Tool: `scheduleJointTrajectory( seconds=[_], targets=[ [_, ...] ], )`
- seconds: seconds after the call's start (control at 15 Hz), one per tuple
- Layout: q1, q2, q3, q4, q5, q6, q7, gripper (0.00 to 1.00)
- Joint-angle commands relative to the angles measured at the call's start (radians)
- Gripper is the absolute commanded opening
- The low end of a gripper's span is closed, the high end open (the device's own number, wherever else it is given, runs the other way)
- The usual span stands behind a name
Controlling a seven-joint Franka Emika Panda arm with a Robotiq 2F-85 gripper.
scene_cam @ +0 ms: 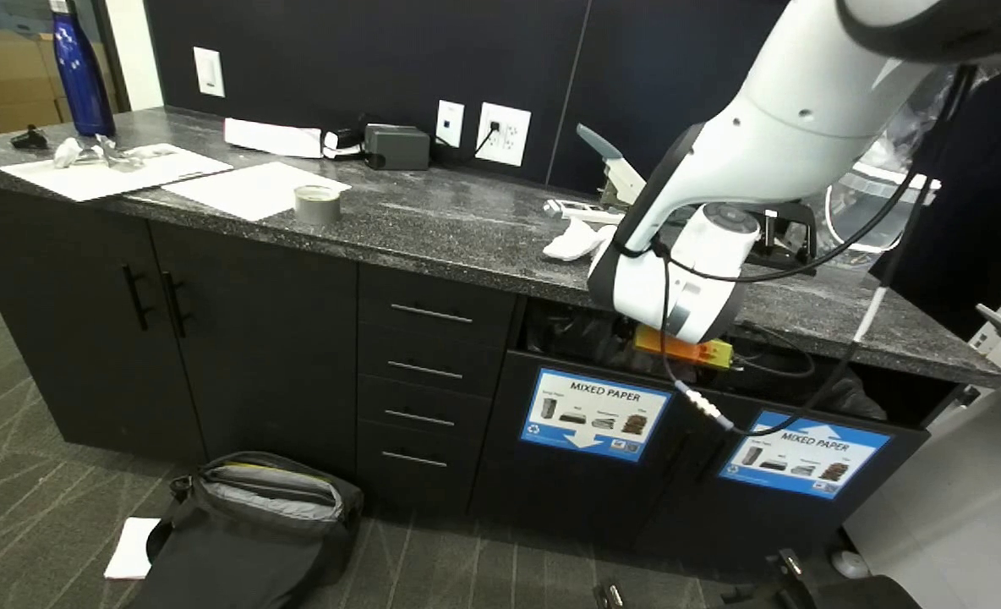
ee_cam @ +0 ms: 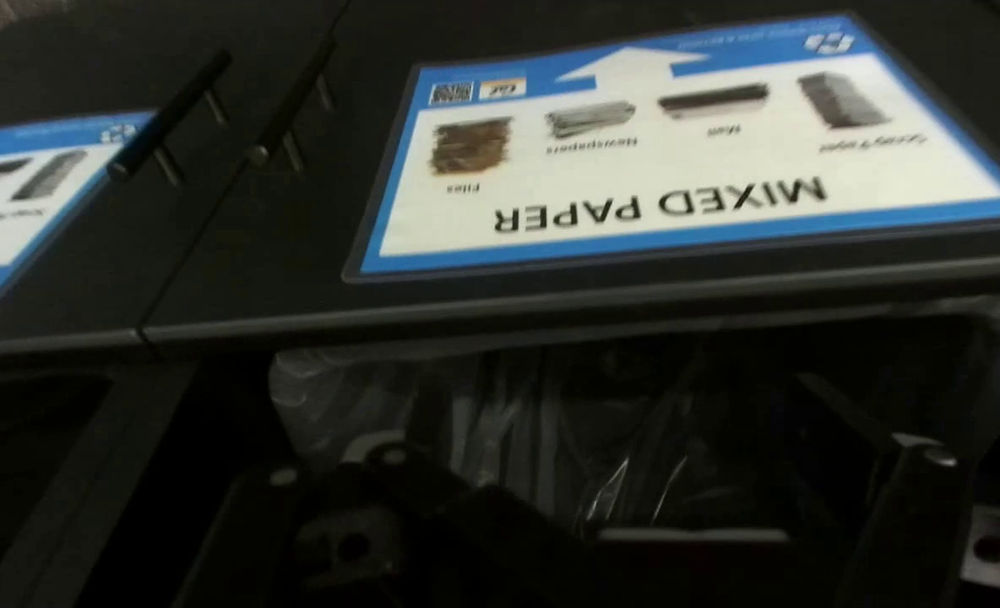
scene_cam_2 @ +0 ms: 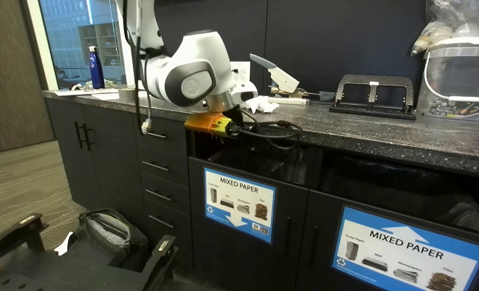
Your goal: Throw the papers on the countertop in the bin on the left
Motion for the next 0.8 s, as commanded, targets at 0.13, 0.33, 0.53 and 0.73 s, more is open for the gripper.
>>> scheduleJointTrajectory(
  seconds=[0.13, 0.33, 0.53, 0.73],
  targets=[
    [0.349, -0.267, -0.409, -0.142, -0.298, -0.452, 0.107, 1.0],
    [0.48, -0.332, -0.57, -0.054, -0.496, -0.613, 0.216, 1.0],
    [0.359, -0.408, -0.45, 0.046, -0.693, -0.669, 0.324, 1.0],
    [0.175, -0.35, -0.272, 0.172, -0.768, -0.631, 0.349, 1.0]
  ],
)
